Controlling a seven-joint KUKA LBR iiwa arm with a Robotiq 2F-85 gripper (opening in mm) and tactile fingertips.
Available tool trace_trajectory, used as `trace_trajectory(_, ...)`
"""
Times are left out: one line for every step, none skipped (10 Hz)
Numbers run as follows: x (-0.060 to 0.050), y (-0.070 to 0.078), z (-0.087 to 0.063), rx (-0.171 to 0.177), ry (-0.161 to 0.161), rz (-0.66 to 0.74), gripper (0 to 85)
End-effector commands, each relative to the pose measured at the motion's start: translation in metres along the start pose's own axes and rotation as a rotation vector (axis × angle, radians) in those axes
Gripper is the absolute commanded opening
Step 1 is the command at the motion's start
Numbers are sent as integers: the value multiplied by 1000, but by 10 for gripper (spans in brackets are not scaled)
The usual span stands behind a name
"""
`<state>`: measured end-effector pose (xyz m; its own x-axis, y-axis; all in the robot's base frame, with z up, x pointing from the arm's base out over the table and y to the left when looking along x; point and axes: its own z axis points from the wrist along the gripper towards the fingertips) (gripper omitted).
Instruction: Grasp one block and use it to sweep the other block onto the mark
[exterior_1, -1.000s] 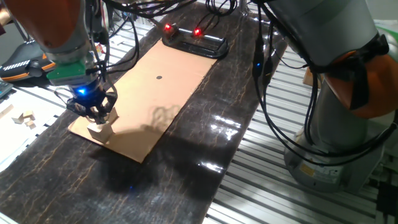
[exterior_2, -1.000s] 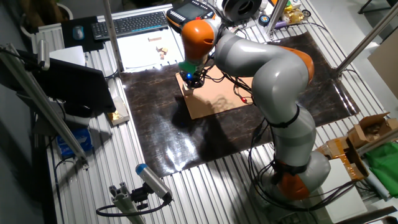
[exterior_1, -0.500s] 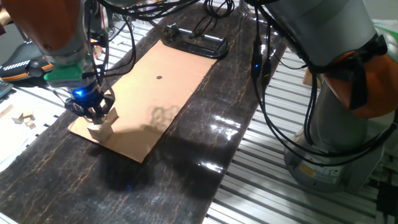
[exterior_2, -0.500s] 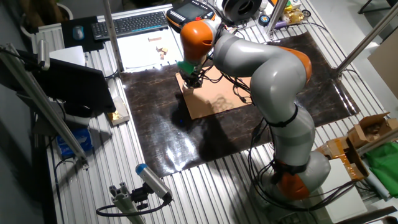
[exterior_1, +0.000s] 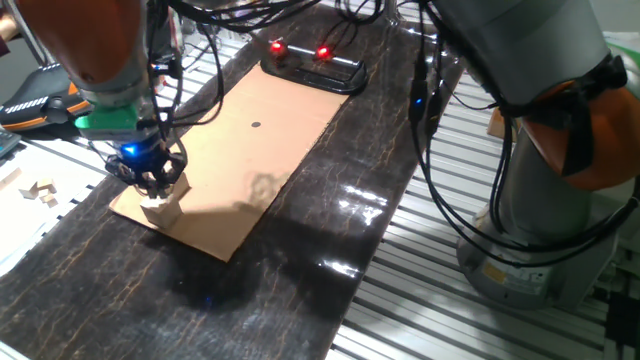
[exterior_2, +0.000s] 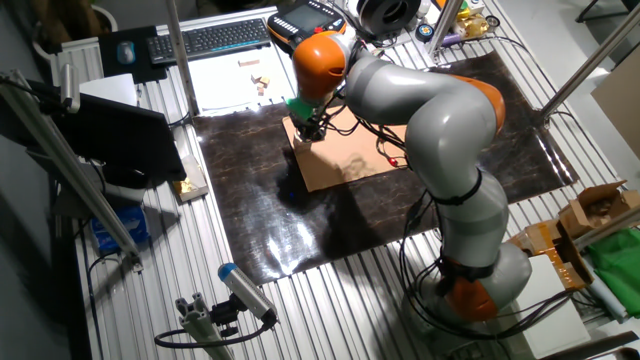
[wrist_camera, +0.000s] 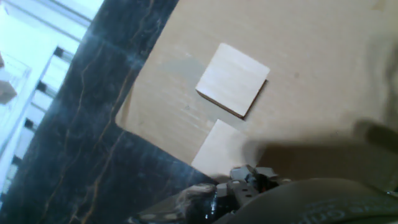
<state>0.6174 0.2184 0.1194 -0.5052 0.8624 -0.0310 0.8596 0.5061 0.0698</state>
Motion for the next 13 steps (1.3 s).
trace_trajectory(-1, -1, 0, 38, 13, -11, 7)
trace_trajectory(-1, -1, -1, 65, 11, 34, 7)
trace_trajectory(-1, -2, -1, 79, 15, 80, 7)
trace_trajectory(-1, -2, -1, 85, 13, 111, 7)
trace_trajectory(-1, -3, -2, 74, 14, 128, 7)
trace_trajectory(-1, -3, -2, 67, 13, 148, 7)
trace_trajectory(-2, -2, -1, 45, 16, 204, 7)
trace_trajectory(-2, -2, 0, 40, 8, 233, 7)
trace_trajectory(-3, -1, 1, 37, 1, 255, 7)
trace_trajectory(-4, -1, 1, 35, -3, 275, 7)
trace_trajectory(-4, -1, 2, 23, -2, 298, 7)
trace_trajectory(-4, 1, 3, 8, 1, 328, 7)
trace_trajectory(-4, 2, 5, -5, 2, 368, 7)
